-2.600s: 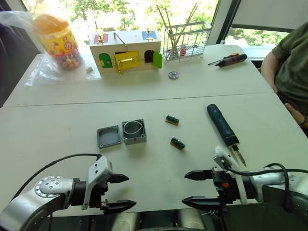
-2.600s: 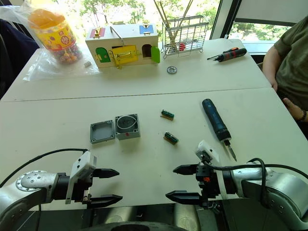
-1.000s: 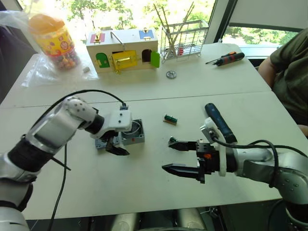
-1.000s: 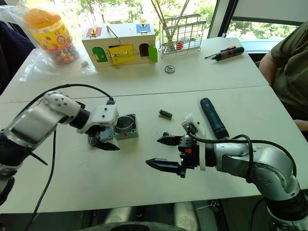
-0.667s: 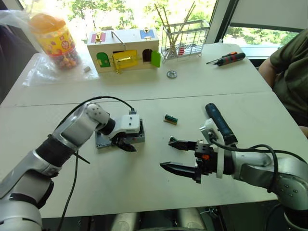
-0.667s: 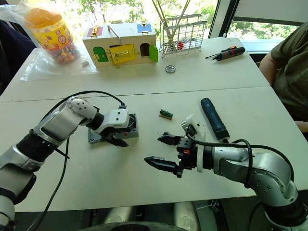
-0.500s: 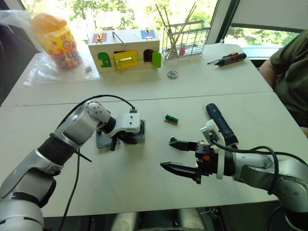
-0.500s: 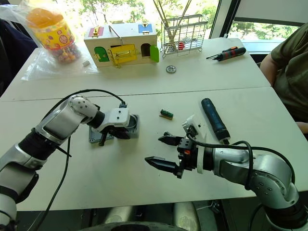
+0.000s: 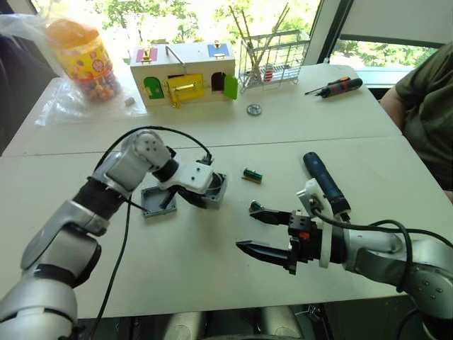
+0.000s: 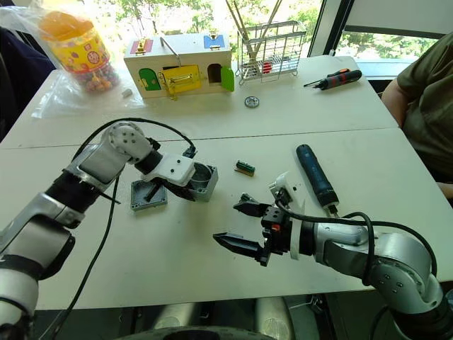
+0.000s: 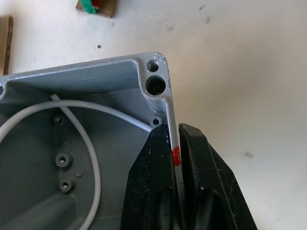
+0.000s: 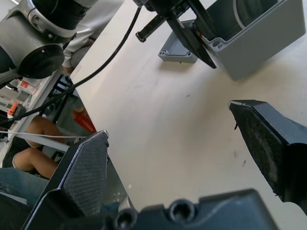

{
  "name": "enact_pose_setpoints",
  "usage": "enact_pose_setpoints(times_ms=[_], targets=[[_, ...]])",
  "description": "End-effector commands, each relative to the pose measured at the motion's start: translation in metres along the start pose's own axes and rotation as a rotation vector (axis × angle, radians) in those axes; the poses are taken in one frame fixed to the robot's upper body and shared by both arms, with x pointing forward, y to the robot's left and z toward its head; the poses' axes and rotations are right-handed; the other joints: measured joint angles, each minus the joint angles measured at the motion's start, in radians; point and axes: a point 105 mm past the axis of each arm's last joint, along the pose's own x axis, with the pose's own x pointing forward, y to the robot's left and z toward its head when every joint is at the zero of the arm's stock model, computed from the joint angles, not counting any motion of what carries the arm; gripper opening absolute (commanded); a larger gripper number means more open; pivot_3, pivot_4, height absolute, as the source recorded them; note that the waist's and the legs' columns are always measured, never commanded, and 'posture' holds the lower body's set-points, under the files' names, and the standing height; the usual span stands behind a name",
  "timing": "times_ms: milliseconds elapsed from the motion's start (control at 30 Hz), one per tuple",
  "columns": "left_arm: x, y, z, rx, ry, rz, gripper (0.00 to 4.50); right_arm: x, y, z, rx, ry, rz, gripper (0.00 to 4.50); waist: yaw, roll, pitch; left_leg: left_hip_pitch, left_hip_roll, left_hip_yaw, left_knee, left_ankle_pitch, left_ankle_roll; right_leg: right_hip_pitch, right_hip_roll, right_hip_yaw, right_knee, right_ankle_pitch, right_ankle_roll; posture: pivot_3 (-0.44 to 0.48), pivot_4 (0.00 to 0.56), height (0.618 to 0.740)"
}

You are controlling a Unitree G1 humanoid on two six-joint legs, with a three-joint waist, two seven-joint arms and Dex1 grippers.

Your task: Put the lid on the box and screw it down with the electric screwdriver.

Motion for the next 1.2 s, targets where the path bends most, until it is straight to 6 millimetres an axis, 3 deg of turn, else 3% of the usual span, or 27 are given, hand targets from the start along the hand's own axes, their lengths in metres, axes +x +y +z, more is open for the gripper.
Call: enact_pose_setpoints(times_ms=[33, 300, 400, 533, 600, 833, 900, 967, 1100, 1200], targets=[[-0.002, 0.006, -0.001, 0.122, 0.043, -0.03, 0.04, 0.0, 0.011, 0.005, -0.025, -0.038, 0.01, 4.5, -0.002, 0.0, 0.0, 0.0, 0.0, 0.0, 0.0, 0.0, 0.0, 0.0, 0.0, 0.0, 0.0, 0.0, 0.0, 0.0, 0.15, 0.74], [0.007, 0.006, -0.008, 0.225, 0.064, -0.09, 0.04, 0.002, 0.014, 0.001, -0.005, -0.058, -0.02, 4.5, -0.006, -0.001, 0.0, 0.0, 0.0, 0.0, 0.0, 0.0, 0.001, 0.0, 0.0, 0.0, 0.001, 0.0, 0.0, 0.0, 0.15, 0.74], [0.006, 0.007, -0.008, 0.223, 0.057, -0.093, 1.09, 0.002, 0.014, 0.001, -0.005, -0.059, -0.022, 4.5, -0.005, -0.001, 0.001, 0.0, 0.0, 0.0, 0.002, -0.001, 0.002, 0.001, 0.001, -0.001, 0.001, 0.0, 0.001, 0.0, 0.15, 0.74], [-0.007, 0.009, -0.009, 0.186, 0.052, -0.034, 2.96, 0.002, 0.014, 0.0, -0.013, -0.045, -0.007, 4.5, -0.007, -0.001, 0.001, 0.0, 0.0, 0.0, 0.004, -0.002, 0.003, 0.001, 0.001, -0.001, 0.002, -0.001, 0.001, 0.0, 0.15, 0.74], [-0.022, 0.009, -0.008, 0.155, 0.056, 0.007, 2.96, 0.001, 0.015, 0.0, -0.021, -0.033, 0.007, 4.5, -0.015, -0.001, 0.001, 0.0, 0.0, 0.0, 0.004, -0.002, 0.003, 0.001, 0.001, -0.001, 0.002, -0.001, 0.001, 0.0, 0.15, 0.74], [-0.111, -0.01, 0.001, -0.267, -0.032, 0.305, 2.96, 0.002, 0.022, 0.015, -0.136, 0.017, 0.136, 4.5, -0.049, -0.001, 0.001, 0.0, 0.0, -0.001, 0.003, -0.001, 0.002, 0.0, 0.001, 0.0, 0.004, -0.003, 0.004, 0.0, 0.15, 0.74], [-0.128, -0.019, -0.004, -0.43, -0.053, 0.437, 2.96, 0.005, 0.025, 0.024, -0.177, 0.019, 0.184, 4.5, -0.054, -0.001, 0.001, 0.0, 0.0, -0.001, 0.003, -0.002, 0.003, 0.0, 0.001, 0.0, 0.004, -0.003, 0.005, 0.0, 0.15, 0.74], [-0.142, -0.029, -0.026, -0.657, -0.018, 0.646, 2.96, 0.01, 0.025, 0.032, -0.228, 0.033, 0.237, 4.5, -0.056, -0.001, 0.001, 0.0, 0.0, -0.001, 0.003, -0.002, 0.004, 0.0, 0.001, 0.0, 0.004, -0.003, 0.005, 0.0, 0.15, 0.74], [-0.143, -0.073, -0.065, -1.124, 0.109, 0.9, 2.96, 0.019, 0.027, 0.037, -0.293, 0.067, 0.316, 4.5, -0.052, -0.001, 0.001, 0.0, 0.0, -0.002, 0.003, -0.004, 0.006, 0.0, 0.001, 0.001, 0.004, -0.003, 0.005, 0.0, 0.15, 0.74], [-0.129, -0.099, -0.069, -1.301, 0.157, 0.947, 2.96, 0.025, 0.028, 0.033, -0.314, 0.086, 0.346, 4.5, -0.042, -0.002, 0.001, 0.0, -0.001, -0.002, 0.004, -0.004, 0.007, 0.0, 0.001, 0.001, 0.004, -0.003, 0.005, 0.0, 0.15, 0.74]])
